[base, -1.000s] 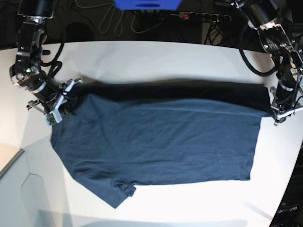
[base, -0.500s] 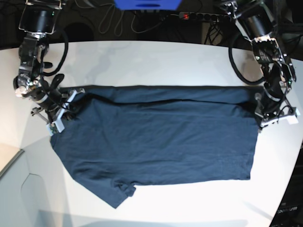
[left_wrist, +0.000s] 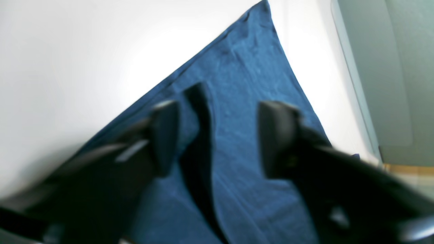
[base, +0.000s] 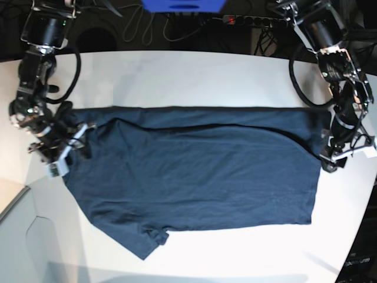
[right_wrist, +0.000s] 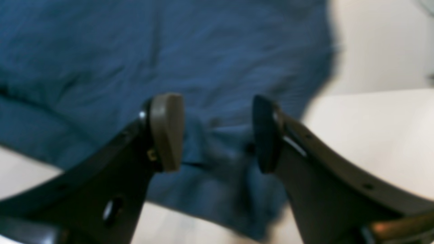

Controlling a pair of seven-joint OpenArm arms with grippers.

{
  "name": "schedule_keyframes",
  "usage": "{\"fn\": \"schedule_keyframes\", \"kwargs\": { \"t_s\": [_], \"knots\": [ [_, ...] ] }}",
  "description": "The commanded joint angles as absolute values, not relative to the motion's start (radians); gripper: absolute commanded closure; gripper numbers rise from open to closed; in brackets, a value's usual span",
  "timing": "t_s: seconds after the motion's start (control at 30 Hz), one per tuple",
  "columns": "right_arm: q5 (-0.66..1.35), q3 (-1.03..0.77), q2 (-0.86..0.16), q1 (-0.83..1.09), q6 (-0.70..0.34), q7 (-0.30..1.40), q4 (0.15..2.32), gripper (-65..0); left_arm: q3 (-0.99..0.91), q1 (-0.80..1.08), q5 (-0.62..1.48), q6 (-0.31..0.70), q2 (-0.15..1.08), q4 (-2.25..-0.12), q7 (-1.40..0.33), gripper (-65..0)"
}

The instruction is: Layout the t-shirt on the table in an organized manner, then fold the t-shirt properly

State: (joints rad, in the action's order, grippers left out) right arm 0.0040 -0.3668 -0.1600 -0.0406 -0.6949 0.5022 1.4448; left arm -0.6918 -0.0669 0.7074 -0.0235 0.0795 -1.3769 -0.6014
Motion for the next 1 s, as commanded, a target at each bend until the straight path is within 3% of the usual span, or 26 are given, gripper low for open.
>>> {"fn": "schedule_keyframes", "kwargs": {
  "t_s": [0.0, 0.2, 0.43, 0.9, 0.97],
  "knots": [
    [0.016, -0.392, -0.177, -0.056, -0.698, 0.478, 1.486, -34.3, -0.694, -0.070, 0.740, -0.004, 0.091, -1.435, -0.582, -40.5],
    [0.016, -0.366, -0.177, -0.013, -0.698, 0.483, 1.543, -34.4, -0.700, 0.038, 0.779, -0.004, 0.091, -1.514, -0.575, -39.0],
    [0.015, -0.203, -0.182, 0.021, -0.698, 0.481, 1.538, -34.8, -0.776, 0.053, 0.779, -0.004, 0.091, -1.353, -0.575, -39.2],
    [0.015, -0.122, -0.179, -0.038, -0.698, 0.483, 1.477, -34.8, -0.746, -0.008, 0.779, -0.002, 0.154, -1.162, -0.575, -38.7],
    [0.015, -0.120, -0.179, -0.059, -0.698, 0.483, 1.434, -34.9, -0.746, -0.012, 0.779, -0.002, 0.154, -1.138, -0.575, -35.5]
  ]
}}
